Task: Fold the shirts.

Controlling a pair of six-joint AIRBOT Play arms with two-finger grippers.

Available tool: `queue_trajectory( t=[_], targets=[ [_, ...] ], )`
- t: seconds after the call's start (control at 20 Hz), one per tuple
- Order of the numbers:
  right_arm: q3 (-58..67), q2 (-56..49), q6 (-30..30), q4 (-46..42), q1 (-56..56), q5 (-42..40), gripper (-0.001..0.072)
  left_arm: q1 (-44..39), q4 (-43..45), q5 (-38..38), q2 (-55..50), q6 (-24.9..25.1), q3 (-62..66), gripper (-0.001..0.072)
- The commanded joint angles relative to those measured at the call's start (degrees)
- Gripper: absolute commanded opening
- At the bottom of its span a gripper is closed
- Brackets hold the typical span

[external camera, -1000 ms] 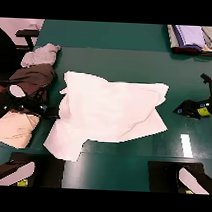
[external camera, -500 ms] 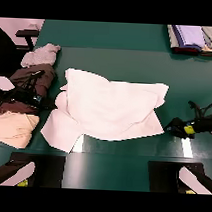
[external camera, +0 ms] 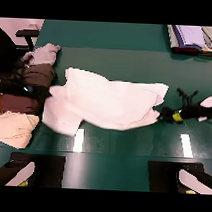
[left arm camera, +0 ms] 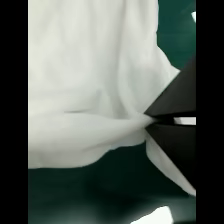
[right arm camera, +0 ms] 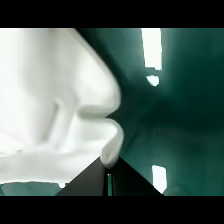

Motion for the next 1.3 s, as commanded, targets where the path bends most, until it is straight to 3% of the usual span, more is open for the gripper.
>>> queue_trajectory(
  t=[0.0,0.3,0.55,0.8,1.0,1.25],
  targets=[
    [12.5,6.4,0.0,0.4,0.5,4.6,0.0014,0.1,0.5,0.0,5.2,-2.8,13.5,0.0023],
    [46.1,19.4,0.2,0.1,-5.1,9.7,0.0014,0.1,0.1,-4.0,6.8,-4.3,51.1,0.0023],
    [67.6,21.1,3.1,-7.3,-11.2,16.0,0.0013,0.1,-2.3,0.5,6.8,-6.0,68.7,0.0022],
    [80.3,14.3,4.2,-7.2,-16.5,25.2,0.0013,0.1,-8.2,3.8,6.8,-5.7,67.1,0.0022],
    [73.2,8.1,4.7,-7.6,-12.5,25.5,0.0012,0.1,-8.3,0.1,4.0,-5.7,53.6,0.0022],
    [63.0,-5.2,5.9,-25.2,0.2,26.5,0.0012,-3.1,-8.2,-8.2,-10.3,-3.9,38.5,0.0023]
  ],
)
